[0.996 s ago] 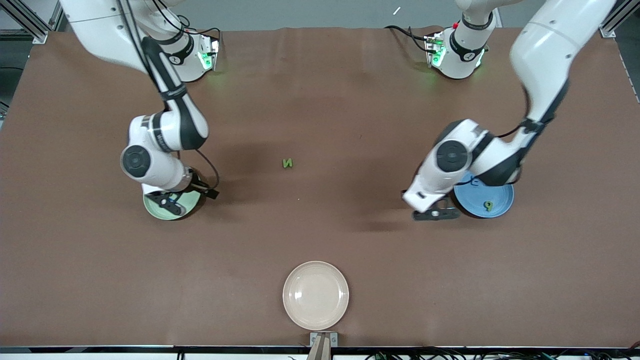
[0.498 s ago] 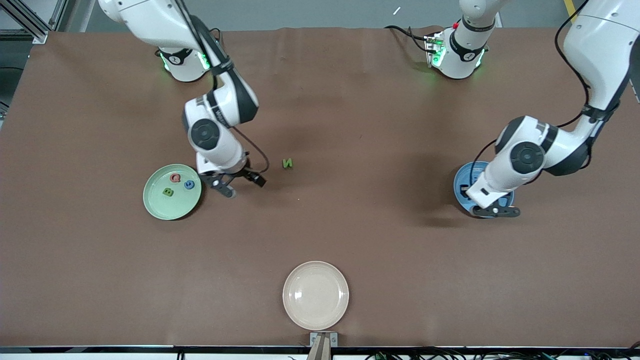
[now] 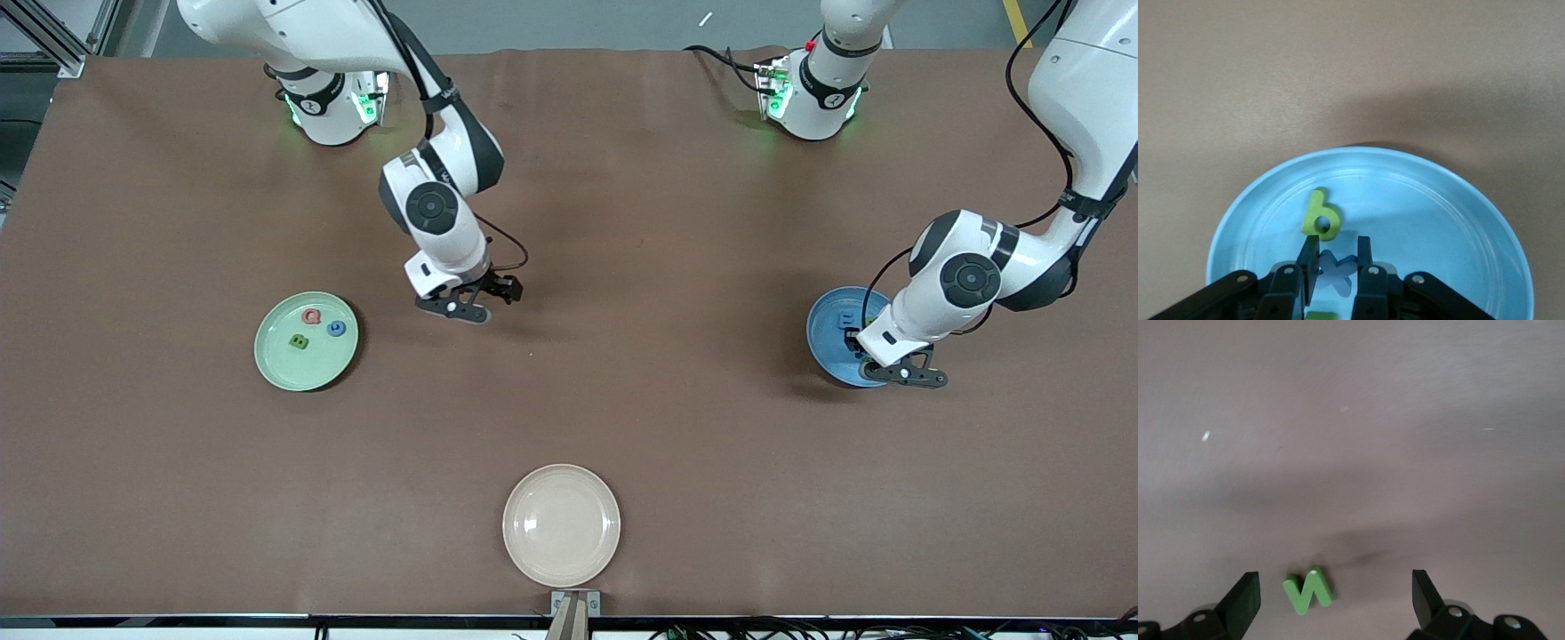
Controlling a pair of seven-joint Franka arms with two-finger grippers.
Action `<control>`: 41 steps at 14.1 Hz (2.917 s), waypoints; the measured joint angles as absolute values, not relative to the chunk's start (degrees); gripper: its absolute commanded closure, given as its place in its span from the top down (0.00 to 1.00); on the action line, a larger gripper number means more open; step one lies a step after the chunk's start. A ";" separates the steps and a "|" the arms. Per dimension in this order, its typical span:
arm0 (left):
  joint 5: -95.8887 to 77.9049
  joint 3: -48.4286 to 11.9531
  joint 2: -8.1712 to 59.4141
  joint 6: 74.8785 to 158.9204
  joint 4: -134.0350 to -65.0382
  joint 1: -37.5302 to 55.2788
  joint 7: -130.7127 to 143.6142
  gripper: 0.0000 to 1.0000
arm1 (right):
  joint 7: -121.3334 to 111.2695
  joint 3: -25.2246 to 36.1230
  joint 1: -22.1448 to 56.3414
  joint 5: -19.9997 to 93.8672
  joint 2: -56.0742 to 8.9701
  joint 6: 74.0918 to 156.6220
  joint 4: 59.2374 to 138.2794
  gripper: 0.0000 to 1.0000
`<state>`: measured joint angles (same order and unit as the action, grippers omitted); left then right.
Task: Sort upper and lower case letters into plates
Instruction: 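Release the x in the blue plate while the right gripper grasps the N, then carry the green N to the green plate while the left gripper withdraws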
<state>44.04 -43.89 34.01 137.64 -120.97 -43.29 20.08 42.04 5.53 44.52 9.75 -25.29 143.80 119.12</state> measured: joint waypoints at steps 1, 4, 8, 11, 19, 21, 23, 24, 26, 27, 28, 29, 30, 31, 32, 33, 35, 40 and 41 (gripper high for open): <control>44.36 -43.89 34.49 137.71 -120.83 -43.29 20.08 0.08 | 40.08 5.52 45.07 9.76 -26.32 146.09 119.18 1.00; 45.20 -43.89 35.08 137.72 -120.54 -43.29 20.08 0.25 | 36.81 5.47 45.75 9.75 -30.08 152.11 119.07 1.00; 45.32 -44.00 35.08 137.72 -119.74 -43.29 20.08 1.00 | 34.51 5.49 46.08 9.72 -31.84 152.98 118.17 1.00; 45.33 -44.75 34.90 137.72 -118.60 -43.37 20.08 1.00 | 33.93 5.48 47.01 9.66 -31.85 152.65 117.75 1.00; 42.45 -48.41 30.97 135.77 -115.09 -45.01 20.19 1.00 | 33.78 5.48 49.58 9.64 -31.72 147.76 116.88 1.00; 41.64 -48.76 30.98 134.47 -113.93 -45.08 20.19 0.99 | 33.78 5.48 50.04 9.63 -31.72 147.37 116.82 1.00; 39.11 -49.52 30.98 131.83 -112.00 -45.13 19.84 0.99 | 33.79 5.54 50.12 9.29 -31.72 147.29 116.81 1.00; 37.14 -50.08 30.97 129.55 -110.45 -45.14 18.60 0.99 | 33.79 5.60 50.12 8.95 -31.72 147.26 116.81 0.98; 30.94 -50.96 30.52 126.31 -107.23 -45.05 14.44 0.99 | 33.79 5.80 50.12 8.12 -31.69 147.24 116.80 0.89; 27.39 -51.03 29.79 125.66 -106.32 -44.86 12.41 0.99 | 33.81 5.85 50.12 7.67 -31.67 147.24 116.79 0.79; 23.94 -50.94 28.85 125.27 -105.95 -44.47 10.98 0.99 | 33.81 5.89 50.12 7.43 -31.62 147.24 116.78 0.71; 20.70 -50.26 27.87 124.77 -105.77 -43.54 10.03 0.99 | 33.81 5.91 50.12 7.21 -31.55 147.27 116.73 0.64; 17.54 -48.28 26.78 124.40 -105.52 -41.53 9.10 0.99 | 33.81 5.93 50.12 6.87 -31.30 147.24 116.70 0.55; 14.00 -44.75 25.46 124.22 -105.25 -38.14 7.84 0.99 | 33.82 5.99 50.12 6.65 -31.03 147.15 116.68 0.42; 10.12 -39.93 23.98 124.16 -105.01 -33.56 6.38 0.99 | 33.82 6.05 50.12 6.61 -30.79 147.08 116.68 0.26; 6.10 -33.81 22.32 124.13 -104.91 -27.76 4.97 0.99 | 33.86 6.10 50.13 6.61 -30.64 147.05 116.68 0.06; 0.29 -22.17 19.62 124.00 -104.88 -16.39 3.53 0.99 | 35.13 6.23 50.13 6.61 -30.54 146.94 116.69 0.00; -5.65 -0.04 17.13 120.73 -103.12 6.05 3.45 0.99 | 37.92 8.97 49.92 6.60 -30.09 141.16 115.13 0.00; -5.73 3.19 16.94 119.02 -101.93 8.90 3.45 0.99 | 37.92 10.32 49.72 6.58 -29.70 136.31 113.31 0.00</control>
